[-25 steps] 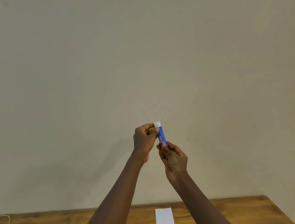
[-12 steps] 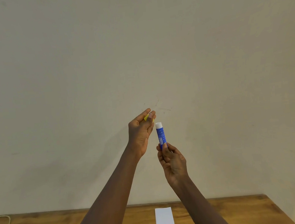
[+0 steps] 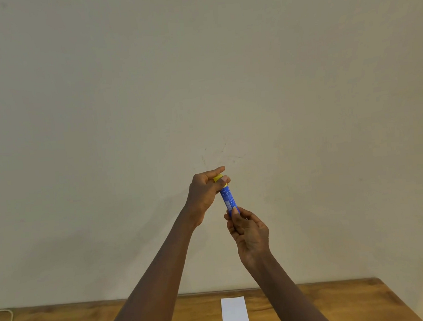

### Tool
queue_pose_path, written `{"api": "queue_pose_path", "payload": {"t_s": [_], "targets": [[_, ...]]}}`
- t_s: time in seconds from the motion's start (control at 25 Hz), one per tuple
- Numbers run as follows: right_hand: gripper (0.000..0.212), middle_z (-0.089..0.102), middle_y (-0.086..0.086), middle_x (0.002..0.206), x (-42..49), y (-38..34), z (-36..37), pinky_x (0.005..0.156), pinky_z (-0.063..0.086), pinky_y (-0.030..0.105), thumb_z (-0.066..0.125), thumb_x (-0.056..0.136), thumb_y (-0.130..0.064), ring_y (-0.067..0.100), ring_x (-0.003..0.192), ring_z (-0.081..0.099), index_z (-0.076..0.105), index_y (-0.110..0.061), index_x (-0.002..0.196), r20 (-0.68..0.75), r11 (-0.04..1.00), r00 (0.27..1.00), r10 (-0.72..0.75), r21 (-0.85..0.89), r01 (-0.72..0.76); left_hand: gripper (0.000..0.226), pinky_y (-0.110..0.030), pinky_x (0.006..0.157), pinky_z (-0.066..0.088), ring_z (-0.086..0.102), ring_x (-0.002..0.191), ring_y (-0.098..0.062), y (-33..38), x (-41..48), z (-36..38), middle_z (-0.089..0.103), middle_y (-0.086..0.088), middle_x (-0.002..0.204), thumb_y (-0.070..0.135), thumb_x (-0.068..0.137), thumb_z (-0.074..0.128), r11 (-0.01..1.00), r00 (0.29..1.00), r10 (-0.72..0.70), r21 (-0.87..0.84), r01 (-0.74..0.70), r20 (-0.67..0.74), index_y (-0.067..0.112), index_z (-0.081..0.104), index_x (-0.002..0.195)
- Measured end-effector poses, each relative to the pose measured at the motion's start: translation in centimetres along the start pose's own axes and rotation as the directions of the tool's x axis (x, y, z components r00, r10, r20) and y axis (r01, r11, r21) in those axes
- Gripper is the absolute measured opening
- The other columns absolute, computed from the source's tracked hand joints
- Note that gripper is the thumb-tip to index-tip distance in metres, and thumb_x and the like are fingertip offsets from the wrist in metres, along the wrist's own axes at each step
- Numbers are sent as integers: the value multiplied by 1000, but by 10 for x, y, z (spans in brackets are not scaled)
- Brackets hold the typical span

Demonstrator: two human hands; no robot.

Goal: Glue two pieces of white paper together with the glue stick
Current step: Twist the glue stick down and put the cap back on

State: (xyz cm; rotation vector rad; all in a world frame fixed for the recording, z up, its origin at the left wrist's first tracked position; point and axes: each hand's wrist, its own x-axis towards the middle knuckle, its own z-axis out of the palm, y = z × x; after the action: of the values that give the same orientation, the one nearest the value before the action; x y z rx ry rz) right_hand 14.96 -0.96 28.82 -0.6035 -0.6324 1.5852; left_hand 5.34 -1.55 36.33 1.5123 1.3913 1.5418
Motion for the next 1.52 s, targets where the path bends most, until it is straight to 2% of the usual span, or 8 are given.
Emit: {"api": "queue_pose_path", "payload": {"t_s": [0.44,0.72,0.92,1.04,1.16,1.24,1.4,1.52], "targets": [[5,62,13,79,-2,8,4,49,54,19,60,80,0,20,65,60,61,-3,83,-103,992,988,117,56,-112,33,-41,98,47,61,104,-31,-13,-4,5,67,-21,109,11,89,49,991,999,15,131,-10,-37,7,52,122],[16,60,15,78,0,16,-1,63,49,26,60,80,2,21,65,58,58,4,96,-111,983,982,156,118,-143,33,-38,94,49,64,95,-27,-22,-4,10,67,-21,106,9,90,47,993,1000,10,118,-8,-20,9,52,122],[8,65,12,75,9,15,-13,59,53,23,60,80,0,21,65,64,62,0,87,-10,990,1000,16,-138,-17,33,-35,93,50,65,95,-26,-27,-3,8,67,-18,105,10,89,49,997,1000,14,79,-15,13,11,52,122],[14,68,15,74,19,10,-23,63,54,27,63,79,-6,26,68,66,64,3,90,218,714,960,-173,-644,275,37,-32,98,45,62,104,-27,-33,0,14,66,-17,110,14,88,53,992,999,8,124,-14,51,15,50,125],[17,69,21,80,29,7,-38,71,50,38,66,77,-13,36,74,62,65,4,82,323,368,911,-257,-838,402,43,-11,86,38,56,115,-21,-50,-5,32,61,-11,124,17,87,55,987,993,14,155,-32,117,19,46,129],[19,70,20,87,33,10,-55,73,49,35,67,77,-14,32,76,63,65,2,87,325,308,913,-246,-867,391,48,-8,83,36,52,119,-19,-67,-10,44,57,-9,130,16,87,55,988,988,-10,153,-14,156,22,41,132],[22,69,18,92,44,20,-105,70,45,25,68,76,-12,31,80,63,63,2,93,277,220,945,-175,-924,312,68,-34,105,34,34,134,-27,-106,-23,75,31,-8,149,15,85,58,985,960,-111,154,73,256,29,20,140],[20,69,19,88,59,22,-148,56,34,15,68,75,-12,24,72,57,61,3,87,201,147,973,-116,-965,217,77,-39,106,33,28,137,-32,-138,-31,87,19,-8,153,15,82,62,968,939,-186,219,124,290,26,15,141]]}}
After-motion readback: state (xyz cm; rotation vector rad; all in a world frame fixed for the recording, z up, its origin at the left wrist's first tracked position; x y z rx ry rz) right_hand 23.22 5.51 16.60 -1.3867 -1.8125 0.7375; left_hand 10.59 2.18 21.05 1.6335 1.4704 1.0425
